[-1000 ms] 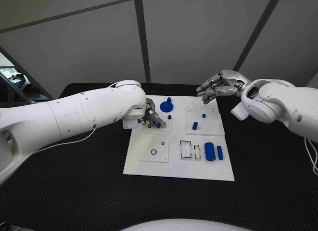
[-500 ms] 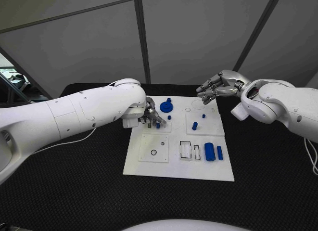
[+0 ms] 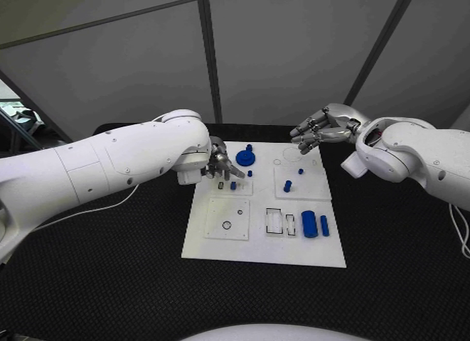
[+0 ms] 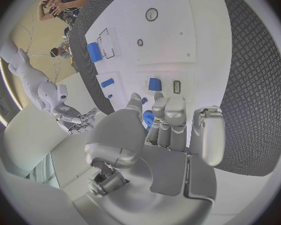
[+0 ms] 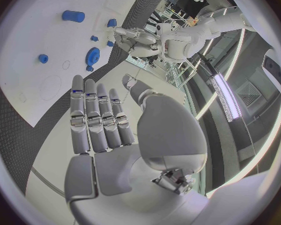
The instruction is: Assemble the parts on the task board
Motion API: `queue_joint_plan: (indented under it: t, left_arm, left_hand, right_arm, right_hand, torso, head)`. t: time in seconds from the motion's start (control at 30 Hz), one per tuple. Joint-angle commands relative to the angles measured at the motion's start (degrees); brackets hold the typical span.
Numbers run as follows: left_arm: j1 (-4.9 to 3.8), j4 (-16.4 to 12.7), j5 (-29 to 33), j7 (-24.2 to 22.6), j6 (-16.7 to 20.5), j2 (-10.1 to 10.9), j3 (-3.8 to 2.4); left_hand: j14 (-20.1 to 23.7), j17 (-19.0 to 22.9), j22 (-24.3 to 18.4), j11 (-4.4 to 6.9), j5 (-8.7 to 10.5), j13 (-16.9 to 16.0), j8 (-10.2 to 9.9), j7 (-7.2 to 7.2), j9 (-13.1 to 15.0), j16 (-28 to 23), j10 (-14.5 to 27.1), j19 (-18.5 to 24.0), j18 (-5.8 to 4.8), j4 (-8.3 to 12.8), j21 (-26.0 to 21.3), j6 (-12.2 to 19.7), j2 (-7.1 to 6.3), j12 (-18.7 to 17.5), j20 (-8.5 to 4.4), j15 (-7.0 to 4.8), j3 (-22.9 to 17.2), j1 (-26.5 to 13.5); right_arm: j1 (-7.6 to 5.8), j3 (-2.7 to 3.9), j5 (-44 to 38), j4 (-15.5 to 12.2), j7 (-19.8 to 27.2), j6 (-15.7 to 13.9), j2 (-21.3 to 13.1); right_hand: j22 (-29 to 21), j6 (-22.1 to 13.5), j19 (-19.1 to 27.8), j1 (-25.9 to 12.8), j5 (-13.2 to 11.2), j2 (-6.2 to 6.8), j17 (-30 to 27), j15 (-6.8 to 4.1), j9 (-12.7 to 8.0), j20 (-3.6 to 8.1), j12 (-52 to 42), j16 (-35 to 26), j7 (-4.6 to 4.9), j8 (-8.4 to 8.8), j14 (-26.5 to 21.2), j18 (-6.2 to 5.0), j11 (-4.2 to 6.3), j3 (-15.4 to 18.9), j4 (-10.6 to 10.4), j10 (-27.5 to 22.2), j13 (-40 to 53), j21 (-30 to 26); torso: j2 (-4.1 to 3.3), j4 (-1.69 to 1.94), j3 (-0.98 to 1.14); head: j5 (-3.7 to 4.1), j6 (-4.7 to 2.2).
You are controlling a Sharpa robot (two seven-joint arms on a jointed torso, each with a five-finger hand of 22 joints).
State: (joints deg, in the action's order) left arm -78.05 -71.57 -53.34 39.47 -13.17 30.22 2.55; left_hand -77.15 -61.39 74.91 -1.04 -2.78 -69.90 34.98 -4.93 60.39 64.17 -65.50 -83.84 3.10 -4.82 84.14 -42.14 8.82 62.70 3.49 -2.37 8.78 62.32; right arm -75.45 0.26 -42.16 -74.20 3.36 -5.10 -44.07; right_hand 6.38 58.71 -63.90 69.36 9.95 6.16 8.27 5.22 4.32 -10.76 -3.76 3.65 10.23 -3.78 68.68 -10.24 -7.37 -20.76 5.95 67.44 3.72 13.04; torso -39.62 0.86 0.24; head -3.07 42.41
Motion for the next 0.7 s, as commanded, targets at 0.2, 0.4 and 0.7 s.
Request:
queue_joint_plan:
  t: [0.2,0.4,0.7]
  left_arm:
    - [0.08,-5.07,-3.30,-4.87,7.82,3.41,-0.35]
    - [1.09,-9.00,-5.27,-8.90,16.33,6.39,0.05]
    - [2.70,-12.85,-7.18,-12.02,20.73,9.15,0.94]
  left_hand:
    - [9.36,14.96,-8.39,-1.99,-0.30,13.27,-9.45,-1.96,-13.74,-16.80,14.29,9.05,2.89,4.11,-15.37,-0.06,0.37,-17.10,2.25,1.70,-1.41,5.21]
    - [14.53,20.88,-32.85,-2.89,-0.08,24.32,-15.37,-1.88,-23.55,-27.23,16.65,21.51,7.33,4.63,-41.65,1.03,-0.66,-27.22,3.13,2.96,-0.32,7.30]
    - [14.83,29.51,-45.16,-2.26,0.15,41.02,-19.11,-0.70,-32.95,-43.47,20.36,16.69,7.73,3.39,-56.26,0.72,1.01,-40.92,3.46,3.97,0.72,10.13]
  right_arm:
    - [0.04,0.01,0.01,-0.05,0.66,-0.13,-0.23]
    - [0.25,-0.01,0.01,0.01,0.95,-0.72,-0.49]
    - [0.58,-0.21,0.01,0.12,0.97,-0.51,-0.73]
  right_hand:
    - [-0.20,-0.15,-0.22,0.01,0.39,-0.49,-0.17,0.00,-0.01,-0.16,0.14,-0.10,0.06,0.03,-0.52,-0.18,-0.12,0.38,0.10,-0.41,0.02,-0.49]
    - [-0.42,0.59,-0.40,0.14,0.48,-0.62,-0.35,-0.02,0.16,-0.16,0.12,-0.08,-0.14,-0.21,-0.48,-0.19,-0.02,0.42,0.25,-0.41,0.03,-0.74]
    - [-0.45,0.68,-0.43,0.14,0.49,-0.61,-0.38,-0.02,0.18,-0.16,0.11,-0.07,-0.16,-0.23,-0.47,-0.19,-0.01,0.45,0.28,-0.40,0.03,-0.77]
  torso:
    - [0.02,0.05,0.04]
    - [0.05,0.13,0.06]
    - [0.04,0.02,0.01]
  head:
    - [0.26,-0.06]
    - [0.44,-0.08]
    - [0.38,-0.06]
